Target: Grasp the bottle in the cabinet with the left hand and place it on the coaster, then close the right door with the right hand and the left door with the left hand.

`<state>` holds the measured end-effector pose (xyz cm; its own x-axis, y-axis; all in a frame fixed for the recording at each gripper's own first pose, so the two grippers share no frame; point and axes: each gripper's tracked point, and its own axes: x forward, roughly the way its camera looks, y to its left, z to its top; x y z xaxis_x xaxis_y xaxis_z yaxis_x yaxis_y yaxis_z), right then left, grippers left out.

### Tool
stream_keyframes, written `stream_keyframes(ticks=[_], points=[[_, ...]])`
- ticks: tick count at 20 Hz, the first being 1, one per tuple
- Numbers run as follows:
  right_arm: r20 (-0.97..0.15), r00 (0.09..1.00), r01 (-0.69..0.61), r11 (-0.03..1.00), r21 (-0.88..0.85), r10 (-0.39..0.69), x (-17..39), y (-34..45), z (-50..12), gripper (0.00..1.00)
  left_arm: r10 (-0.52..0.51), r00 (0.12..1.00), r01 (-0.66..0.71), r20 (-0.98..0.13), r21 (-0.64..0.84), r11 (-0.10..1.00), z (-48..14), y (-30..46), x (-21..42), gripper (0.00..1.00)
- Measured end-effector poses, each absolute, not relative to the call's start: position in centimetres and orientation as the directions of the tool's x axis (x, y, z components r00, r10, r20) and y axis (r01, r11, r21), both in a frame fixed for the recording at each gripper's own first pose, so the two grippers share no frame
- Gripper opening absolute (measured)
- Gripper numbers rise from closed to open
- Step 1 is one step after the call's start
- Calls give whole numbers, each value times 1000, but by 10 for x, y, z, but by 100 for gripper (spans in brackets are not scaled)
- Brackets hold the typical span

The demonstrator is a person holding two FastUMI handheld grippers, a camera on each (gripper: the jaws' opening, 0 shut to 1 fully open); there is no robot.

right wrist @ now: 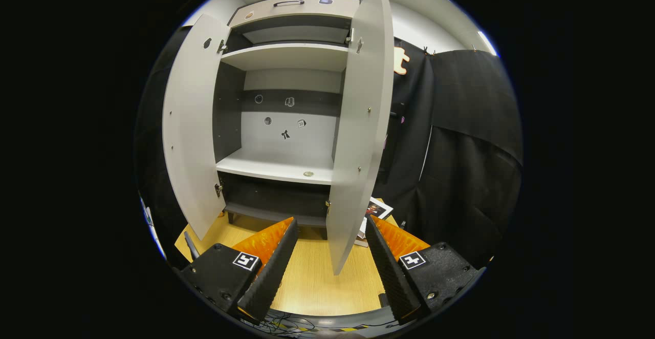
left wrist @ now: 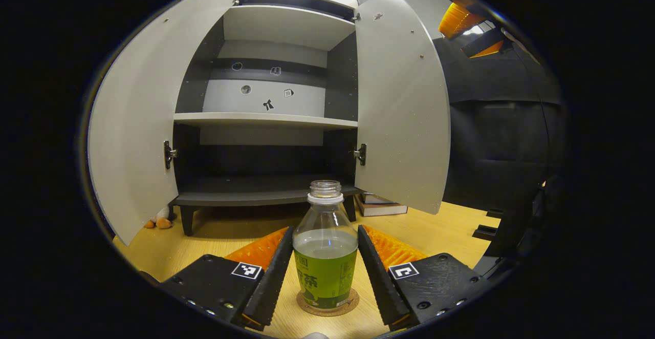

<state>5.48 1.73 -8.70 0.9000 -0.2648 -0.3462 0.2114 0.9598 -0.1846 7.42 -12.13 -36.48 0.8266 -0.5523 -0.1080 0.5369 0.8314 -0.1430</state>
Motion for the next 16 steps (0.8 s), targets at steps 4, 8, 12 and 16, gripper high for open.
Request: stream_keyframes(ticks=[4, 8, 12, 16], points=[[-344, 898, 219, 956, -196, -276, 53, 13, -87, 82, -567, 817, 554, -103, -133, 822, -367, -122, 69, 75], [-348, 895, 220, 955, -198, -279, 54, 13, -87, 82, -570, 810, 558, -140, -115, 822, -373, -123, 66, 77], [-338, 902, 210, 957, -201, -269, 56, 14, -86, 82, -549, 824, 538, -141, -108, 836, -366, -116, 74, 96], [-329, 900, 221, 950, -221, -286, 57, 11, -87, 82, -564, 820, 554, -96, -116, 824, -336, -119, 83, 98]])
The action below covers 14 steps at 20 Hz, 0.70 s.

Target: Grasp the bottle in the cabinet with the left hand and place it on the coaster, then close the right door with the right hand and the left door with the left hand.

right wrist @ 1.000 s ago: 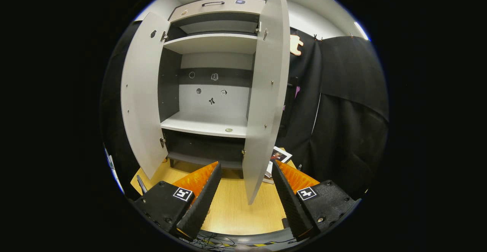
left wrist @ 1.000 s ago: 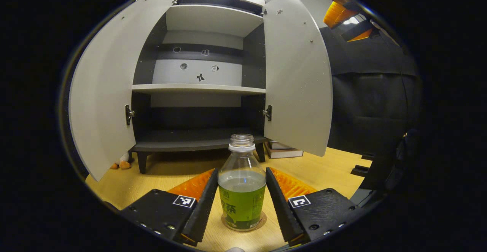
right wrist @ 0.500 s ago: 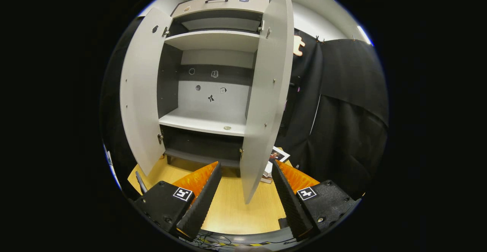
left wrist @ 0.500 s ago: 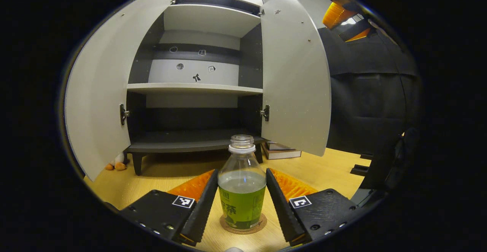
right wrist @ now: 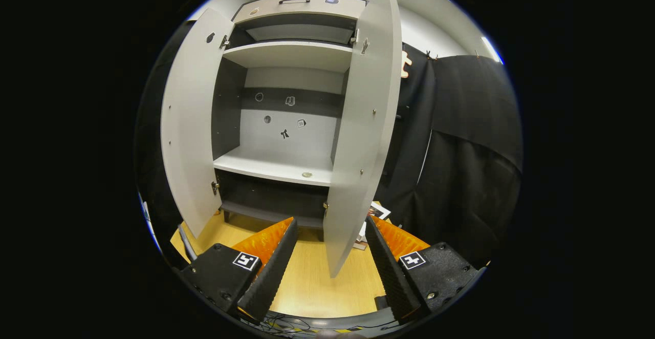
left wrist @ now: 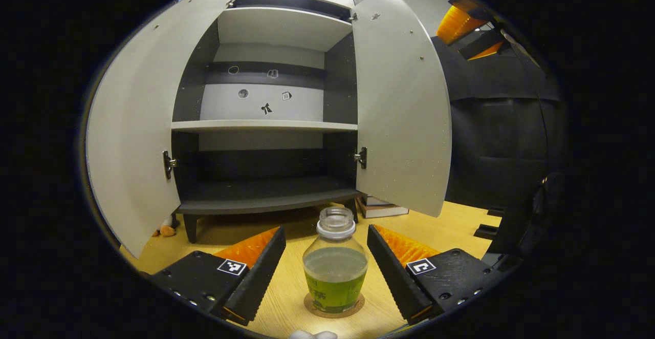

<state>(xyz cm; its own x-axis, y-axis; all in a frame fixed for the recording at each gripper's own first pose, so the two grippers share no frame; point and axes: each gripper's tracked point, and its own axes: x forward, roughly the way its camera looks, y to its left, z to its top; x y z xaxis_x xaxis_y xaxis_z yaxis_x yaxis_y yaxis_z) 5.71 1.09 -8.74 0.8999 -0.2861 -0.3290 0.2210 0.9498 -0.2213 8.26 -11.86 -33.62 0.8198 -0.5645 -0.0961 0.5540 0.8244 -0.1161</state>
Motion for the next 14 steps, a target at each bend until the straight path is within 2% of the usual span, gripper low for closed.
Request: stream_keyframes(ticks=[4, 7, 14], points=[[-320, 904, 230, 953, -196, -284, 59, 13, -86, 82, -559, 828, 548, -31, -163, 821, -281, -119, 96, 98], [-293, 913, 239, 954, -182, -285, 63, 15, -78, 82, -539, 841, 518, -55, -210, 829, -243, -113, 108, 97], [-229, 931, 259, 957, -133, -284, 70, 18, -59, 82, -391, 920, 384, -18, -146, 912, -138, -36, 135, 96]])
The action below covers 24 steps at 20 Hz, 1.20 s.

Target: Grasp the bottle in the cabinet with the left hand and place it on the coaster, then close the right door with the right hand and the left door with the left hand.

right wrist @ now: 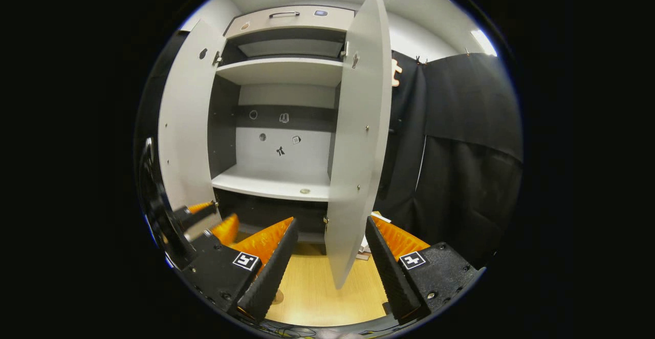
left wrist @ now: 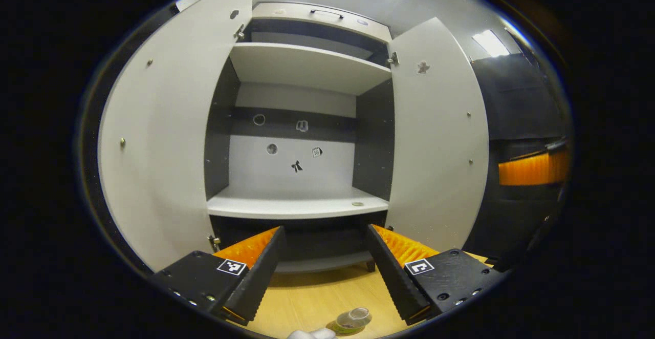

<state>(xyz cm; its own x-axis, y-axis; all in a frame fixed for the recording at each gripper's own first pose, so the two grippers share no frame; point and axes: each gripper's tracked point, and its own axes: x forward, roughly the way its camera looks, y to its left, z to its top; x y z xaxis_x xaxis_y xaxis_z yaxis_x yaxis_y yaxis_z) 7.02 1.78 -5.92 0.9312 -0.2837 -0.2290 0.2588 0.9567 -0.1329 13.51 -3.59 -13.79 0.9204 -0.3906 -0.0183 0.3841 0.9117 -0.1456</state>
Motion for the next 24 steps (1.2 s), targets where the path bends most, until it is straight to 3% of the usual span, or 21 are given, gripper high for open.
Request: stream_keyframes(ticks=[8, 15, 20, 24], points=[[-173, 926, 321, 941, -105, -336, 80, -42, -43, 82, -202, 979, 200, -29, -66, 978, -103, 68, 102, 96], [-137, 905, 397, 916, -61, -402, 103, -150, -17, 82, -122, 992, 119, -32, -70, 990, -91, 70, 74, 95], [-120, 947, 302, 953, -1, -299, 148, -169, -1, 82, -71, 997, 68, -29, -78, 995, -74, 37, 79, 94], [-78, 973, 215, 975, -52, -219, 164, -154, 10, 81, -13, 999, 10, -38, -79, 997, -69, 19, 77, 95]])
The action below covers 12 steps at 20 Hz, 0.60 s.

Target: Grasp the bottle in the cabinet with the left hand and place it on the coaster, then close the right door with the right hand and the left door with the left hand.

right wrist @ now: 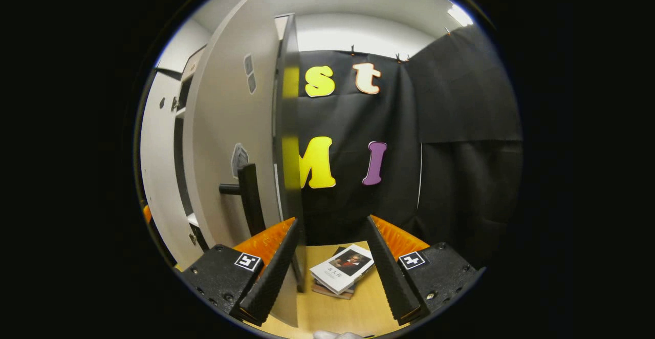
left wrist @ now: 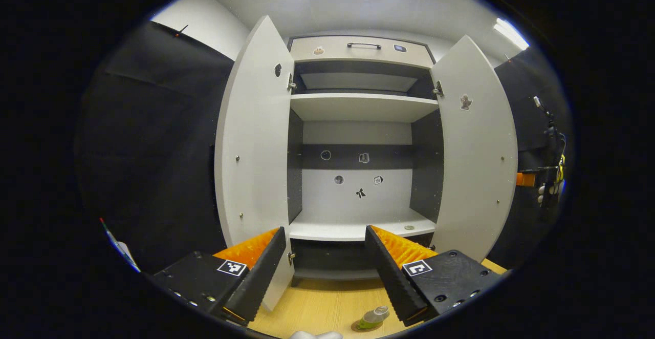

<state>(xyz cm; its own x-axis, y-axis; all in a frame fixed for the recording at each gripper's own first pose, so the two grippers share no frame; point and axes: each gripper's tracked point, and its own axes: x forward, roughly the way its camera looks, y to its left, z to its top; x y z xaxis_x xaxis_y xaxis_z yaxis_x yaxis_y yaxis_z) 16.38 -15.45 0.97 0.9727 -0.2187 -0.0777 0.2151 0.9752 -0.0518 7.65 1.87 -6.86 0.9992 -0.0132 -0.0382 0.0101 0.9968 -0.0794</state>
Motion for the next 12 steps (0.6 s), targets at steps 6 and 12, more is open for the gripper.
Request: stream_keyframes(ticks=[6, 12], points=[[-106, 985, 131, 991, -24, -133, 170, -126, 3, 78, 30, 998, -33, -53, -65, 997, -67, 12, 67, 95], [-115, 993, 1, 999, -38, -6, 189, -50, -5, 78, 58, 997, -61, -54, -72, 996, -68, 27, 61, 95]])
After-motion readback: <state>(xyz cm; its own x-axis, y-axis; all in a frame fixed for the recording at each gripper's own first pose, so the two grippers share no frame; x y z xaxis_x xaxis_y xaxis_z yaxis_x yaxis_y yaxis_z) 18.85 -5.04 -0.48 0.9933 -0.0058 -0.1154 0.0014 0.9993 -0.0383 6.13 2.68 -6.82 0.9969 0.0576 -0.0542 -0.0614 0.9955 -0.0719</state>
